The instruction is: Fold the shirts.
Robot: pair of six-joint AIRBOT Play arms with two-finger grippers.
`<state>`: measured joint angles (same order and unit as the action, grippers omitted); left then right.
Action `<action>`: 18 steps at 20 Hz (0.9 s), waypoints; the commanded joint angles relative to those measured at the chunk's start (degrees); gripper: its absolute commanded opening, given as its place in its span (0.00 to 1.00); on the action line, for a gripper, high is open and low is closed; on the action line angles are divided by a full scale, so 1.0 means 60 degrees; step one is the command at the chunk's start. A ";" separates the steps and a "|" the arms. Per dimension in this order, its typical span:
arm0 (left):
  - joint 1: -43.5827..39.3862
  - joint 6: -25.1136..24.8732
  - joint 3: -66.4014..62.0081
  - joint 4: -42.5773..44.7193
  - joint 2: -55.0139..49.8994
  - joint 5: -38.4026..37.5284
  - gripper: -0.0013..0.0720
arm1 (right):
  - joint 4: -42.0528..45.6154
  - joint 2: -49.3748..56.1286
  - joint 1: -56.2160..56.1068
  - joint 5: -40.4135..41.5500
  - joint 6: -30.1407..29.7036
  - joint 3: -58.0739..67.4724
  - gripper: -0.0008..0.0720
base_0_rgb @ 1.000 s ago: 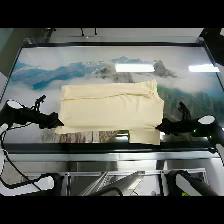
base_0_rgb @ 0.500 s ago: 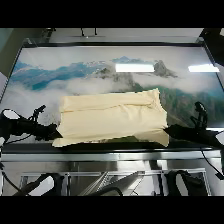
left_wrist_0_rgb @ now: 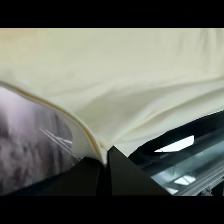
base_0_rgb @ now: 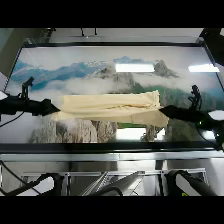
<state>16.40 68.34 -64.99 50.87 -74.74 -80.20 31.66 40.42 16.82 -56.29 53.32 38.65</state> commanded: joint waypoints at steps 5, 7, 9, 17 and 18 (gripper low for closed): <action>-0.1118 0.0550 -0.3264 0.0372 -0.3901 0.0790 0.04 | -0.1366 0.5996 -0.1126 0.1071 -0.2459 0.3676 0.05; -0.1202 0.0561 -0.3632 0.0335 -0.4637 0.0783 0.04 | -0.1362 0.6670 -0.1162 0.1166 -0.2466 0.4226 0.05; -0.1206 0.0648 -0.4036 0.0335 -0.5133 0.0419 0.04 | -0.1290 0.6696 -0.1107 0.1111 -0.2463 0.4543 0.30; -0.1173 0.1545 -0.6663 0.0313 -0.5304 -0.0047 0.96 | 0.2193 0.6546 0.0579 -0.0506 0.0692 0.5206 0.95; -0.1246 0.1647 -0.6881 0.0313 -0.5304 -0.0146 0.96 | 0.2193 0.6790 0.0572 -0.0878 0.0590 0.5206 0.95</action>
<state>9.39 75.59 -101.41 52.84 -106.24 -80.29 40.99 78.83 18.11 -55.05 53.06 69.28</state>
